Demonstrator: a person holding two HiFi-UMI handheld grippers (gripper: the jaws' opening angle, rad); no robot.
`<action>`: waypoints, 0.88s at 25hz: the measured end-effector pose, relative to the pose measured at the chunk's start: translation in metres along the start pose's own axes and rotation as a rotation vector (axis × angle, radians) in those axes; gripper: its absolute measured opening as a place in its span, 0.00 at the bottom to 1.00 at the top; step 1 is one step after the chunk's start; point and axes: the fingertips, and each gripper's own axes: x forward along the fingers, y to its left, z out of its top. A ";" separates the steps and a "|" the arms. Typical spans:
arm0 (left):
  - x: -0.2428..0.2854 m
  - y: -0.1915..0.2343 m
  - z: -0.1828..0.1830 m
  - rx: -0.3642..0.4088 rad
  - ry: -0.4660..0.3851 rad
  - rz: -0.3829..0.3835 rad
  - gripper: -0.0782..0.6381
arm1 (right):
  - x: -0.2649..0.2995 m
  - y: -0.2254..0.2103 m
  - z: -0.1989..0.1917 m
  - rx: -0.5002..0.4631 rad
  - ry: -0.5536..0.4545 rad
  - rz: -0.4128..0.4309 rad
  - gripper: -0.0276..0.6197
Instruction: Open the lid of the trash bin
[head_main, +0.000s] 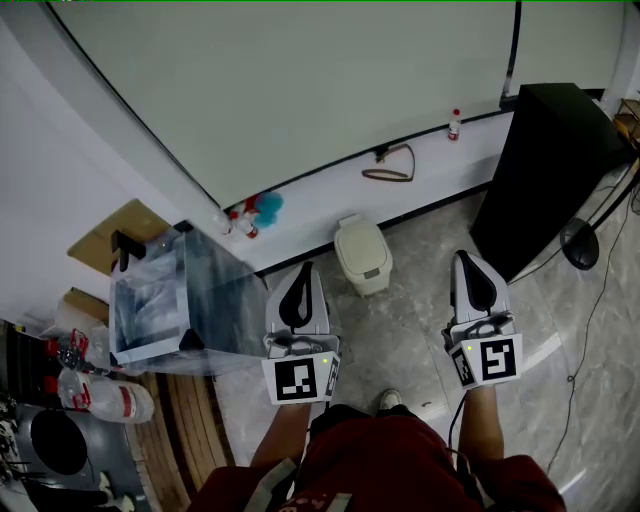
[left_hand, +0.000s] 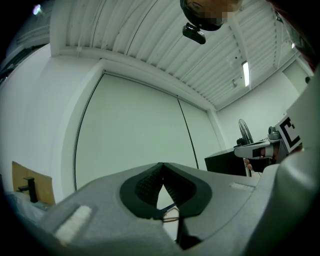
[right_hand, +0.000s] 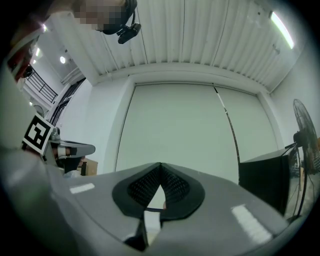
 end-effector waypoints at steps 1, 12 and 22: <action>0.004 0.001 -0.002 0.001 0.001 0.001 0.12 | 0.005 -0.001 -0.002 0.002 0.004 0.003 0.04; 0.038 0.049 -0.034 -0.034 -0.012 -0.007 0.12 | 0.061 0.020 -0.022 -0.027 0.009 0.010 0.04; 0.101 0.122 -0.058 -0.068 -0.028 -0.072 0.12 | 0.142 0.050 -0.031 -0.064 0.014 -0.051 0.04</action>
